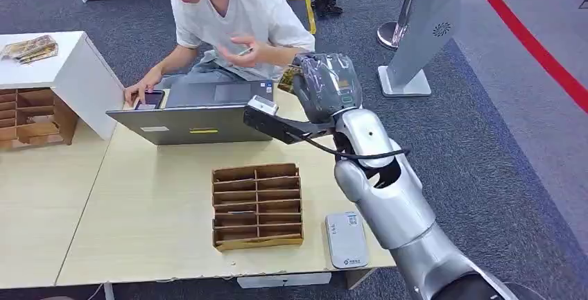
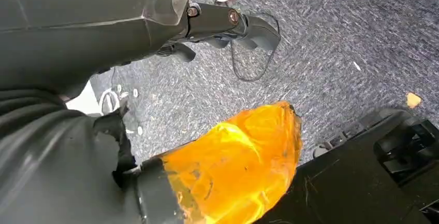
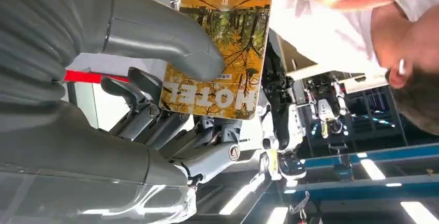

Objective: Pass the card to the sensor for recognition and then transmit it.

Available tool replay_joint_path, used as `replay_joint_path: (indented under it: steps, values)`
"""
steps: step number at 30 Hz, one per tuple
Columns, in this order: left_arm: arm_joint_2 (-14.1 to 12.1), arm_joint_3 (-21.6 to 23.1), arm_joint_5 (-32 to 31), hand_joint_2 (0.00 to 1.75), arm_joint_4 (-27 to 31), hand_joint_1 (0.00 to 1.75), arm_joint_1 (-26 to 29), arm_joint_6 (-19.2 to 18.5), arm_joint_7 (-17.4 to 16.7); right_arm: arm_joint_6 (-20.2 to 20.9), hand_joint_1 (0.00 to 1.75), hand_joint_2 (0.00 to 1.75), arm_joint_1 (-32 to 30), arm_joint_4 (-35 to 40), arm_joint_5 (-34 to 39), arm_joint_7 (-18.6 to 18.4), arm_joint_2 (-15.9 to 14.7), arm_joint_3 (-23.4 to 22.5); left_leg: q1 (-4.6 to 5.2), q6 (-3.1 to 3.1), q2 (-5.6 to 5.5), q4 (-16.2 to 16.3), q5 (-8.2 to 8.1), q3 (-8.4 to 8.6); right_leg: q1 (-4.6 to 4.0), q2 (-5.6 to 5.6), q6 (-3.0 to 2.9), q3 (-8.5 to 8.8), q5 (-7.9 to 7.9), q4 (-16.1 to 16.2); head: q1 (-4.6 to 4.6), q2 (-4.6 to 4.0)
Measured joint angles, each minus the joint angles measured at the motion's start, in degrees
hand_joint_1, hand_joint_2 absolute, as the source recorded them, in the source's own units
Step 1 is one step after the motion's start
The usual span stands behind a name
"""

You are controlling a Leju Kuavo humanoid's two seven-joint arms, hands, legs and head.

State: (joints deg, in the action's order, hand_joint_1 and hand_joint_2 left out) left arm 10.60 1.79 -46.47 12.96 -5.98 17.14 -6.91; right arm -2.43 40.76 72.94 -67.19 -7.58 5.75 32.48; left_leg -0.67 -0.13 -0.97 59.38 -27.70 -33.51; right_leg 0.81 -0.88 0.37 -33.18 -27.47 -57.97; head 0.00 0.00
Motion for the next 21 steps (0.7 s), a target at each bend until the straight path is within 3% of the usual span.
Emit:
replay_joint_path:
  steps: [21]
  values:
    - [0.3, 0.0, -1.0, 0.0, 0.0, 0.0, -0.1, 0.0, 0.0, 0.7, 1.75, 1.75, -0.1, -2.1, -0.6, 0.6, 0.0, 0.9, 0.0, 0.0, 0.0, 0.0, 0.0, 0.0, 0.0, 0.0, 0.0, 0.0, 0.0, 0.0, 0.02, 0.0]
